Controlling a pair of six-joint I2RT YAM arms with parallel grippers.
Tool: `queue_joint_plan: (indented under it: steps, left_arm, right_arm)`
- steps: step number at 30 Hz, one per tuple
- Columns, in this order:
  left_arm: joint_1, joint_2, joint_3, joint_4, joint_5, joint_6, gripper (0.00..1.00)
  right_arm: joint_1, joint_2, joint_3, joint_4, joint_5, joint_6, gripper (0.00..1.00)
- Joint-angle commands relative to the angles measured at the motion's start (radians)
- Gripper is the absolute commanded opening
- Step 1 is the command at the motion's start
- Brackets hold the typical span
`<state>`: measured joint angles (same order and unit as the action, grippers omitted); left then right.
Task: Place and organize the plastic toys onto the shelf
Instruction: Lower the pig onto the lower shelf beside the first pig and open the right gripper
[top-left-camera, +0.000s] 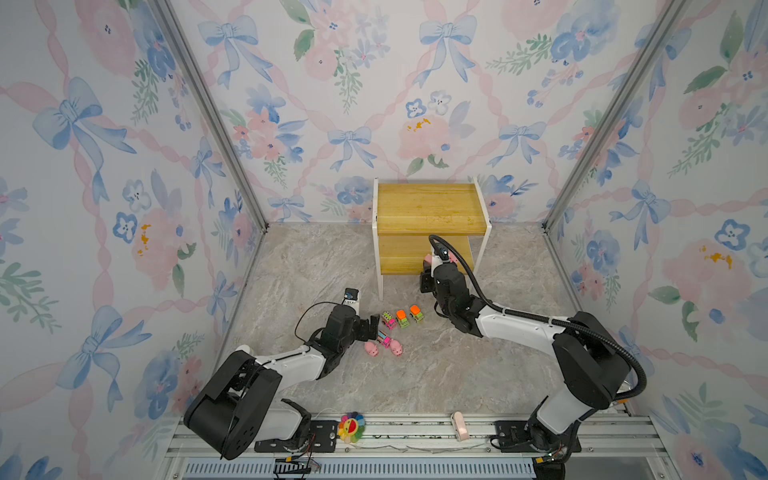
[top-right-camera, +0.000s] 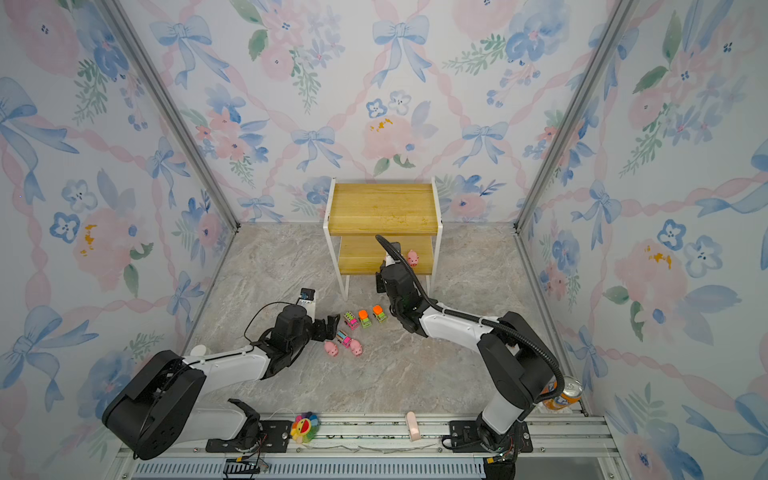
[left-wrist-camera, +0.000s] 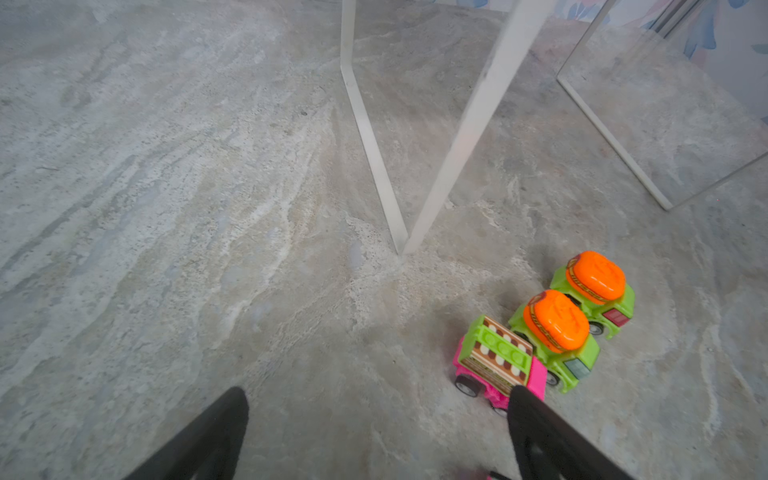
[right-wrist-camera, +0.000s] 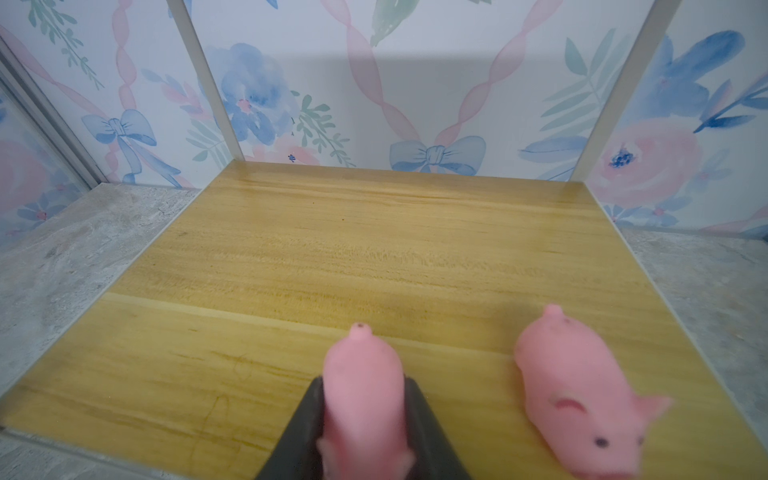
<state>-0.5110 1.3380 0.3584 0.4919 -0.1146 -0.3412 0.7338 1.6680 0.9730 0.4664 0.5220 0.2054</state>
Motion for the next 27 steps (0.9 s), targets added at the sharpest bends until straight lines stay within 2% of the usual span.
queue_joint_plan:
  steps: [1, 15, 27]
  left_arm:
    - [0.000, 0.015, 0.016, -0.003, 0.001, 0.014, 0.98]
    - [0.000, 0.013, 0.025, -0.003, 0.009, 0.014, 0.98]
    - [0.000, 0.006, 0.019, -0.003, 0.009, 0.014, 0.98]
  right_arm:
    - [-0.008, 0.037, -0.013, 0.033, 0.021, -0.014, 0.32]
    - [-0.007, 0.065, -0.011, 0.031, 0.034, -0.013, 0.34]
    - [0.003, 0.062, -0.010, 0.025, 0.051, -0.035, 0.43]
